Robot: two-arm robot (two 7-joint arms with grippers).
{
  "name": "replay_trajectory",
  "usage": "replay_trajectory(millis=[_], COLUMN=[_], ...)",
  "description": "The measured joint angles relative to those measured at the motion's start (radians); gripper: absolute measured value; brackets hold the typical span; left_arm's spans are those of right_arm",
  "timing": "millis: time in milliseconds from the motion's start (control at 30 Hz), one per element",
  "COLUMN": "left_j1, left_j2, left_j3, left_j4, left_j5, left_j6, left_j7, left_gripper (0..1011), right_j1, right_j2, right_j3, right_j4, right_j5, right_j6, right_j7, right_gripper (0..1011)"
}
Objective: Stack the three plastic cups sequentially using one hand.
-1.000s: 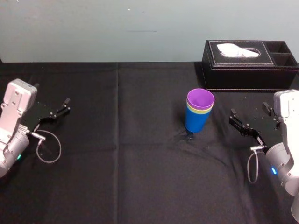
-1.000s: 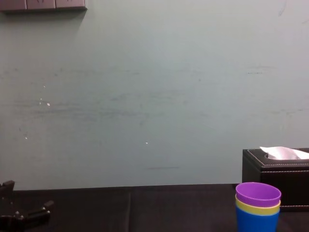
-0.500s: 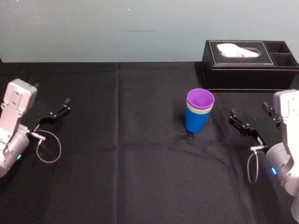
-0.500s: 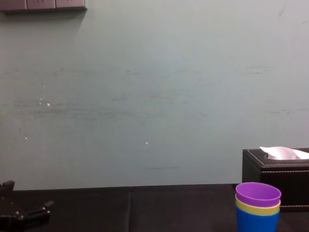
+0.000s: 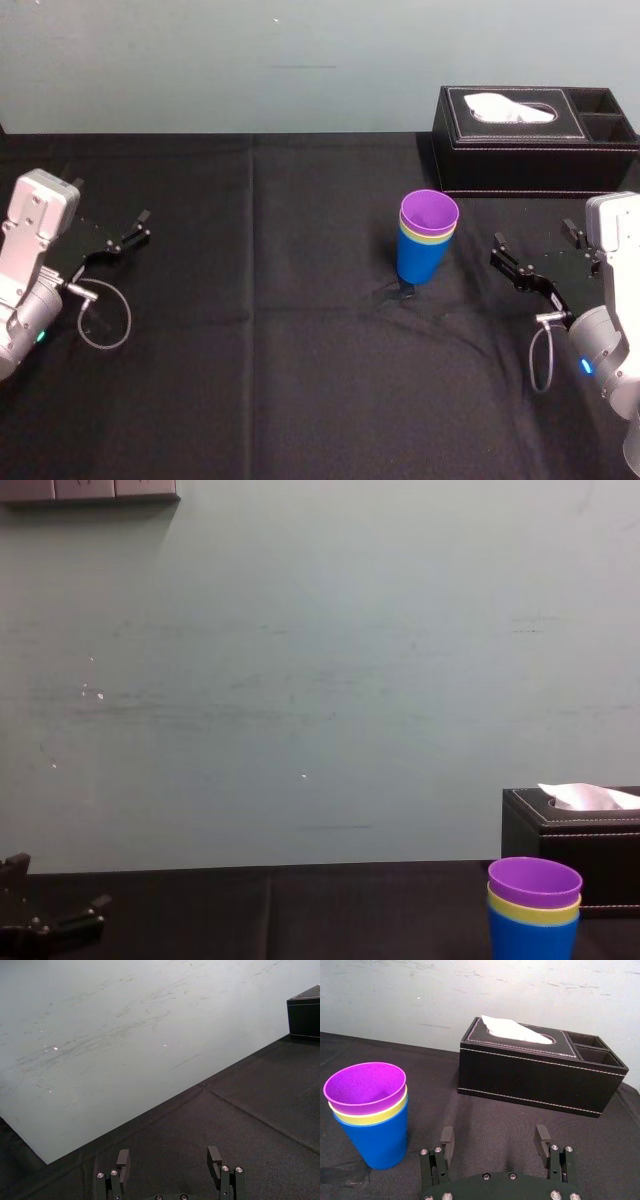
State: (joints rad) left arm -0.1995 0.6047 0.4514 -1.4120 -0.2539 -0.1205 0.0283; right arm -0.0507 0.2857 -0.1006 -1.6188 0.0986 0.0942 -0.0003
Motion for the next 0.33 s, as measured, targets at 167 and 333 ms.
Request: replay_trajectory(millis=[167,333], left_j1=[0.000,0.000], left_j2=[0.000,0.000], left_j3=[0.000,0.000], left_j4=[0.000,0.000], left_j5=[0.000,0.000], left_j6=[0.000,0.000], left_j7=[0.000,0.000], left_gripper=[1011,1011], right_j1=[0.000,0.000], right_j2=[0.000,0.000], right_j3=[0.000,0.000], right_j4=[0.000,0.000], right_j5=[0.000,0.000], right_j6=[0.000,0.000], right_j7=[0.000,0.000], right_gripper=[1003,1003])
